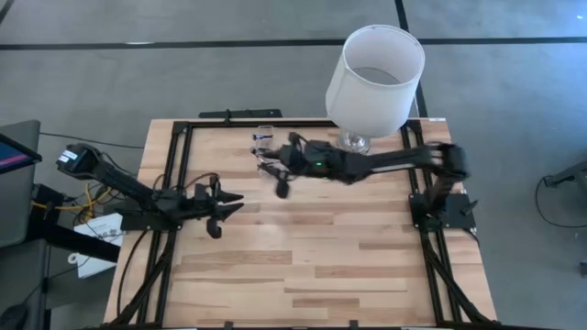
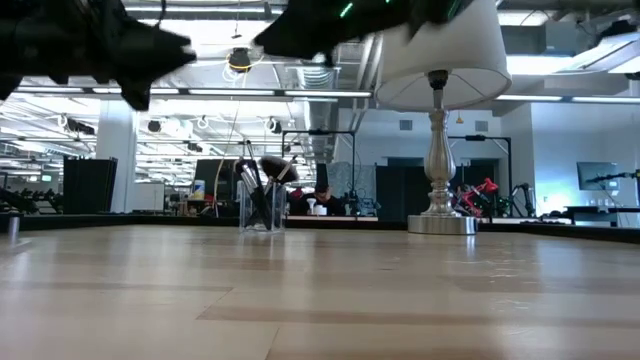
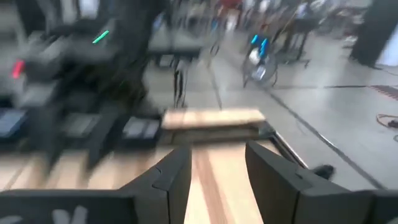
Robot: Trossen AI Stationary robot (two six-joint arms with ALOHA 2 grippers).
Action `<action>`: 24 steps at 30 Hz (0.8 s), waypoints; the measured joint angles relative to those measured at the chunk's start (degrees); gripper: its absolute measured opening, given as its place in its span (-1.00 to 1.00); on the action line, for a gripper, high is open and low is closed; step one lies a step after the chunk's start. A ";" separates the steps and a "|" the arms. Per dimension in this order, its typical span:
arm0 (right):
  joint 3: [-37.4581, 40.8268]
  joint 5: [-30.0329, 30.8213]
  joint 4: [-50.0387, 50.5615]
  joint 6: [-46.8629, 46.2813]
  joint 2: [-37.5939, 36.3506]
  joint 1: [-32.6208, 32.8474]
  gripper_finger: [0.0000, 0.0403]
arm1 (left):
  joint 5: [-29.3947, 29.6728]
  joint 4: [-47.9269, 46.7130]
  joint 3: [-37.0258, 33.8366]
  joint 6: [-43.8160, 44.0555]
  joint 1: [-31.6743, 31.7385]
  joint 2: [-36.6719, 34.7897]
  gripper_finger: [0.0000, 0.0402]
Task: Put items in baskets/containers
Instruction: Return to home position
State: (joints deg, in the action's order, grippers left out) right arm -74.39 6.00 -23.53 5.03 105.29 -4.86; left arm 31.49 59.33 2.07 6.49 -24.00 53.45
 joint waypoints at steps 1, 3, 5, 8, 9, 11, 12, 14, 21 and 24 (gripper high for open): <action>-0.02 0.02 6.60 2.27 -3.56 0.75 -0.30 | -0.92 -0.59 0.00 -0.96 -0.01 -2.05 -0.46; -0.09 -0.02 19.97 3.67 -10.12 2.05 -0.33 | -1.65 -2.40 0.00 -1.85 -0.01 -6.28 -0.46; 1.16 -0.02 28.20 3.44 -15.95 3.26 -0.36 | -1.23 -4.62 0.00 -2.49 0.01 -10.37 -0.46; 7.62 0.02 30.66 3.53 -24.93 4.90 -0.41 | -1.04 -7.42 0.00 -5.35 -0.01 -15.75 -0.46; 11.02 0.02 29.96 3.20 -28.41 5.37 -0.42 | -1.02 -8.08 0.00 -6.11 -0.01 -17.43 -0.46; 19.27 0.02 25.77 1.25 -35.31 6.14 -0.43 | -0.88 -9.06 0.02 -7.42 0.01 -20.39 -0.46; 23.88 0.00 21.76 0.32 -38.59 6.44 -0.44 | -0.86 -10.00 0.02 -7.84 0.01 -21.76 -0.46; 33.63 0.00 12.97 -0.71 -44.32 6.93 -0.44 | -0.63 -12.38 0.02 -8.96 0.01 -23.96 -0.46; 57.42 -4.20 -11.46 -2.58 -55.48 6.81 -0.44 | 6.11 -21.24 0.00 -6.26 0.01 -25.88 -0.46; 62.50 -4.66 -13.85 -3.97 -58.44 6.61 -0.44 | 6.26 -20.92 0.00 -6.30 0.01 -25.89 -0.46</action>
State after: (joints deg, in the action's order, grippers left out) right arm -11.89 1.34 -37.38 1.06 46.85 1.75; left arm 37.75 38.40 2.07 0.18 -23.99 27.56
